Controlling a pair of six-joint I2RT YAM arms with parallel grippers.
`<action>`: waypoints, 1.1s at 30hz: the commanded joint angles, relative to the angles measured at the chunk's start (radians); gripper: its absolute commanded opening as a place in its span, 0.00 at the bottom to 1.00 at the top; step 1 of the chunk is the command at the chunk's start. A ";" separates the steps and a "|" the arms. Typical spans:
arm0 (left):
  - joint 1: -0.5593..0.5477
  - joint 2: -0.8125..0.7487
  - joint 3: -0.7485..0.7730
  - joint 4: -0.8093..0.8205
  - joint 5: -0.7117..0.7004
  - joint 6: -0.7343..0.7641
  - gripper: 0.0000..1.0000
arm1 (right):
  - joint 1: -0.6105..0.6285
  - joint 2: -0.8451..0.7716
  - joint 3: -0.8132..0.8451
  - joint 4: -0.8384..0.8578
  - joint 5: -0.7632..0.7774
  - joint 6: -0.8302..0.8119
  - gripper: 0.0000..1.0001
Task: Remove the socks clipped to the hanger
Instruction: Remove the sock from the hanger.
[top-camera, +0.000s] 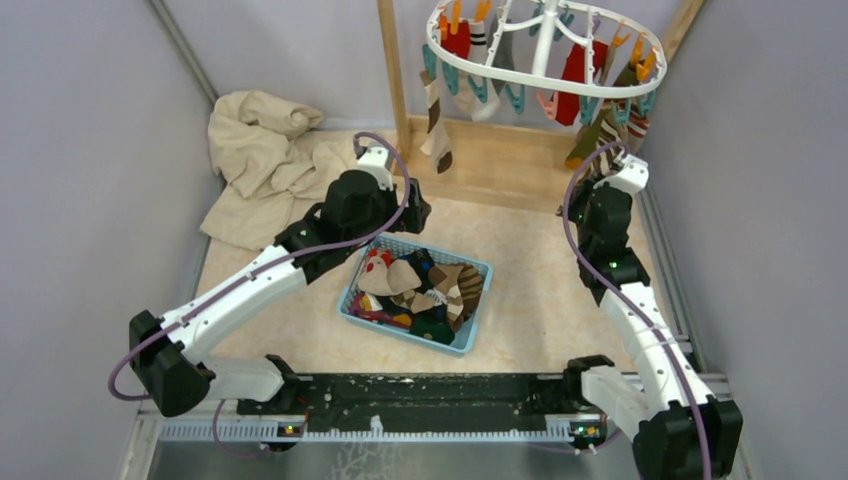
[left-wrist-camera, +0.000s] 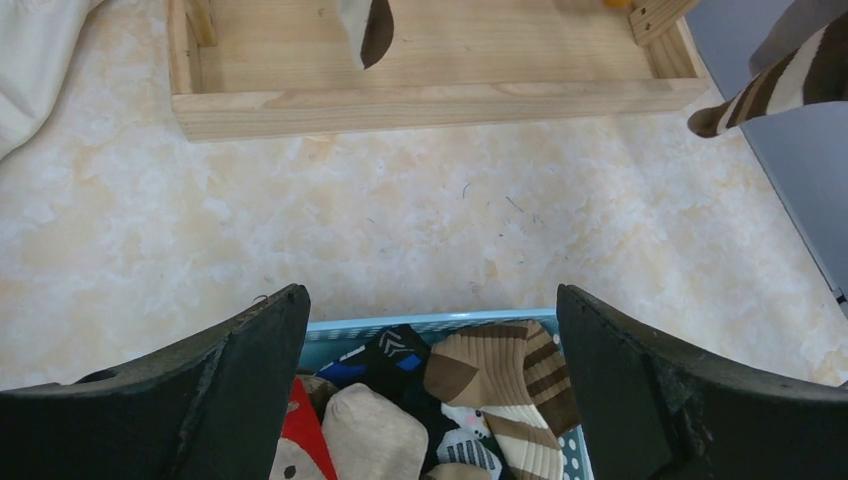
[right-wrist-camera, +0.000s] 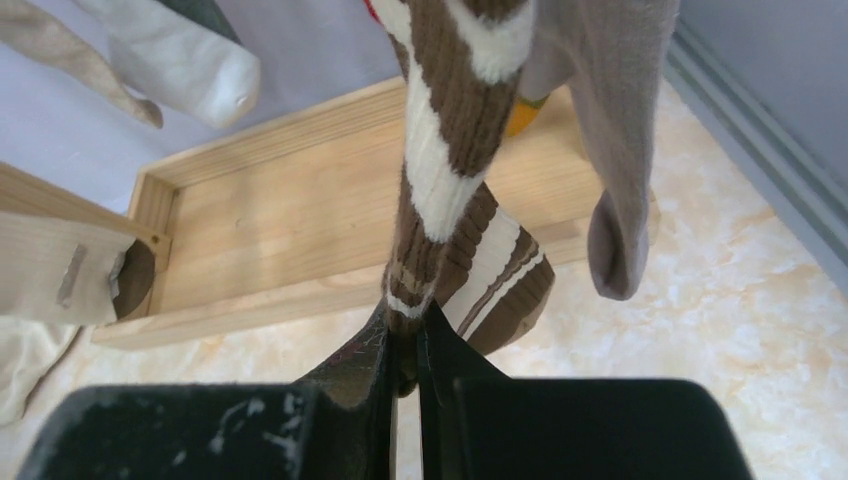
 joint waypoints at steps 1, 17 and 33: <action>0.007 0.003 0.067 0.030 0.039 0.016 0.99 | 0.008 -0.013 -0.005 -0.010 -0.114 0.023 0.00; 0.006 0.065 0.325 -0.018 0.099 0.041 0.99 | 0.473 0.174 0.092 -0.021 0.197 -0.191 0.00; 0.007 0.105 0.491 -0.084 0.094 0.072 0.99 | 0.779 0.430 0.264 0.095 0.494 -0.521 0.00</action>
